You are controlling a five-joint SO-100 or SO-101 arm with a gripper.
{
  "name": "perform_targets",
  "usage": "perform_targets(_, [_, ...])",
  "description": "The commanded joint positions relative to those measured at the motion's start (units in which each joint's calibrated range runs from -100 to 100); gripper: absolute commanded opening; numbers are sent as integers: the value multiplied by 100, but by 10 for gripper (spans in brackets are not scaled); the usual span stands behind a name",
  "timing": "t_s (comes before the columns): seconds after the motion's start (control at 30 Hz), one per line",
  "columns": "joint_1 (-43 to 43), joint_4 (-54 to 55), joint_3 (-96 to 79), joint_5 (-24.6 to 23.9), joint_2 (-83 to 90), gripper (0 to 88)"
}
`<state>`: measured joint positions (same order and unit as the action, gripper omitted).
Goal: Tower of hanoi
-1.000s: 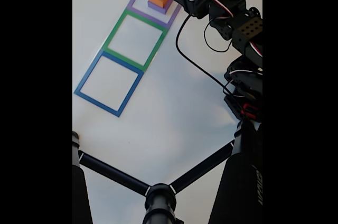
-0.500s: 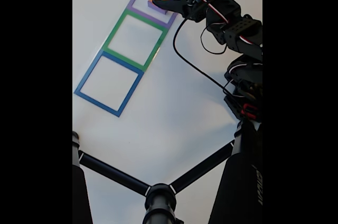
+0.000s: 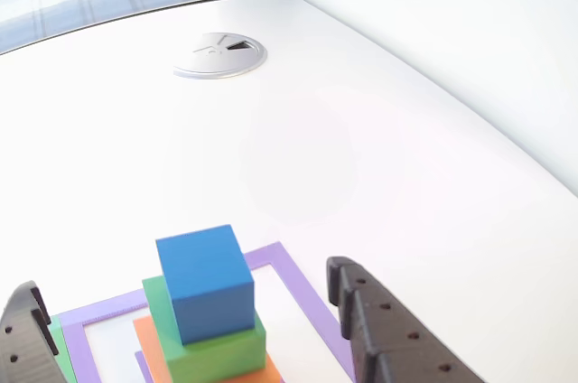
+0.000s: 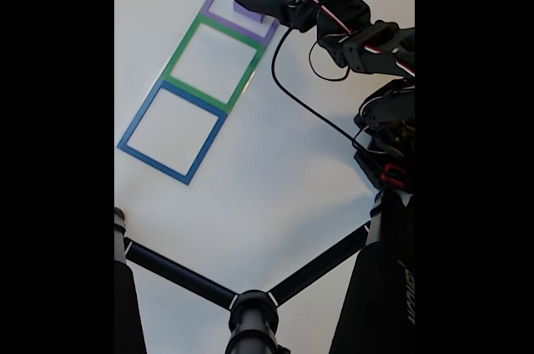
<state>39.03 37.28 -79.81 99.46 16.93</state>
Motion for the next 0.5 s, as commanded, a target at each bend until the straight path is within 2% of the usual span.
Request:
perform_targets(0.0, [-154, 345, 563, 54, -364, 359])
perform_targets(0.47, [-442, 677, 827, 54, -1010, 301])
